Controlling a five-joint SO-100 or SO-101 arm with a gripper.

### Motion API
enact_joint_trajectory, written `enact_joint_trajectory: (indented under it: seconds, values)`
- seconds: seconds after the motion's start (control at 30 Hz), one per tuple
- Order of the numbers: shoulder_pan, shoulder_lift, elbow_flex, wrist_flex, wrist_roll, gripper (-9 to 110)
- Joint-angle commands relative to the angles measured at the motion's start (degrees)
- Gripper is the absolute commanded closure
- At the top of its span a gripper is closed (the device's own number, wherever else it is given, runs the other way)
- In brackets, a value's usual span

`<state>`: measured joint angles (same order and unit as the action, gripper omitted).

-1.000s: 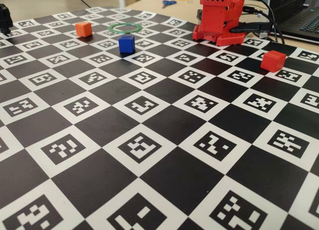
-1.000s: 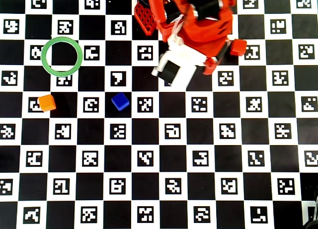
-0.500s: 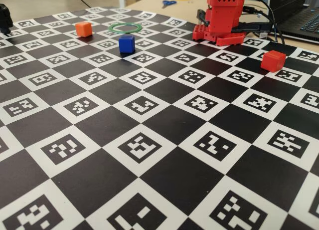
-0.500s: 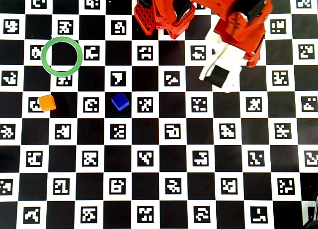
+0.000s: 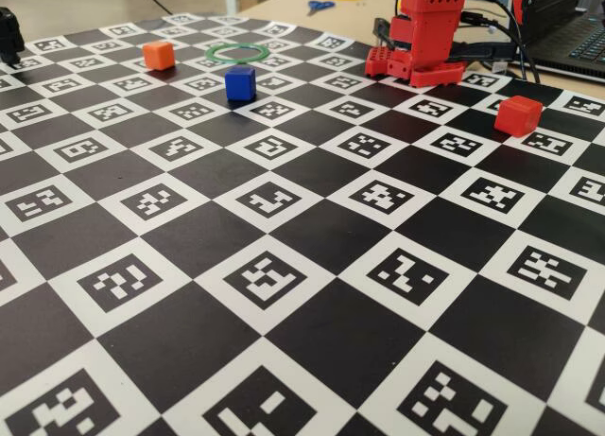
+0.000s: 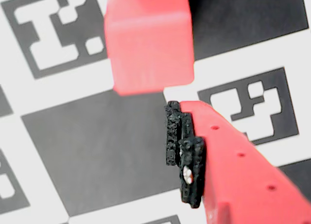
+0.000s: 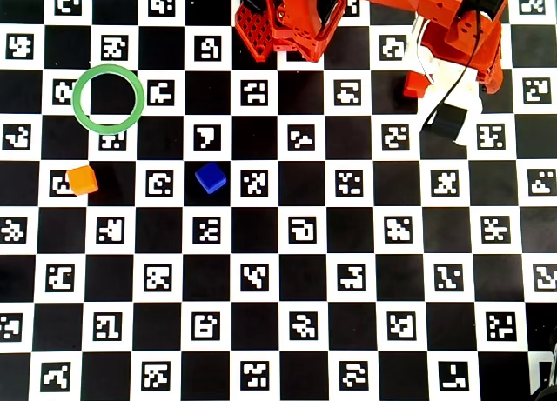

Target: Grab the red cube then put it in the green circle then put the blue cube on top and finally the orange cube on top

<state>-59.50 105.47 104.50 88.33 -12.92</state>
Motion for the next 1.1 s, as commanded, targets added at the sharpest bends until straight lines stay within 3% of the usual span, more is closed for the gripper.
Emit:
enact_joint_trajectory:
  seconds: [0.0,1.07]
  values:
    - [-0.35,0.7,2.11,-2.99,-0.88,53]
    - [-4.48,-0.18,22.59,-20.57,5.19,53]
